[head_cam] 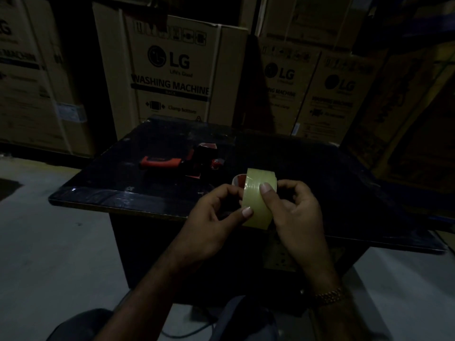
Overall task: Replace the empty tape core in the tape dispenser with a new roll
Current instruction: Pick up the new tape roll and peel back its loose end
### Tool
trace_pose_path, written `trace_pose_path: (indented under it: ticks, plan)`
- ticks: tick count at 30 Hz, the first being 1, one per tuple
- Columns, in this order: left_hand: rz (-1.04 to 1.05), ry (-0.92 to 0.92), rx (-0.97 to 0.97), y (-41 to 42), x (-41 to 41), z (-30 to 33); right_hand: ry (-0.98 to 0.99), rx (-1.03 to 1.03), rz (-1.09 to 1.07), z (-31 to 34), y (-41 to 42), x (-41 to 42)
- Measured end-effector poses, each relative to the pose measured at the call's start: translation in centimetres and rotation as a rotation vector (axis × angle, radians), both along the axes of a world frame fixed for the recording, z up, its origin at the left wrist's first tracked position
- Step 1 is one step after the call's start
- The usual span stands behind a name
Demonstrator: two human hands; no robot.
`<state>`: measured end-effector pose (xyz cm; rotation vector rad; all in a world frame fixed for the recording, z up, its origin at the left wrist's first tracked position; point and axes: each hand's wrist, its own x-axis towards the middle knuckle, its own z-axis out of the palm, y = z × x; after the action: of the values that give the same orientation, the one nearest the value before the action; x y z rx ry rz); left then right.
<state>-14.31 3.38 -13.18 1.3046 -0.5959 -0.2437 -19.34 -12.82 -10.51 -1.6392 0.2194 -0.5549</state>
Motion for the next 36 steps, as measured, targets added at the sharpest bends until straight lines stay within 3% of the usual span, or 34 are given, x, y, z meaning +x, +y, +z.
trace_pose_path:
  ticks: [3, 8, 18, 25, 31, 36]
  plan:
    - [0.010, -0.002, 0.010, -0.2, 0.2, -0.4, -0.096, -0.254, -0.169, 0.0, -0.4, -0.1]
    - [0.020, 0.000, 0.012, -0.4, 0.1, -1.0, -0.136, -0.597, -0.162, 0.9, -0.9, -0.4]
    - [0.025, -0.020, -0.027, -0.2, -0.3, -0.8, -0.276, -0.767, -0.225, 1.5, 0.2, -1.2]
    - [-0.002, 0.031, -0.060, 0.1, 0.0, -1.2, -0.197, -0.693, -0.158, 2.0, -0.4, -1.6]
    - [-0.067, 0.069, -0.103, 0.5, 0.8, -0.5, 0.093, -0.516, 0.176, 2.9, -2.0, -1.7]
    - [-0.071, 0.048, -0.124, 0.2, 0.8, 0.3, 0.182, -0.404, 0.344, 3.6, -2.0, -1.9]
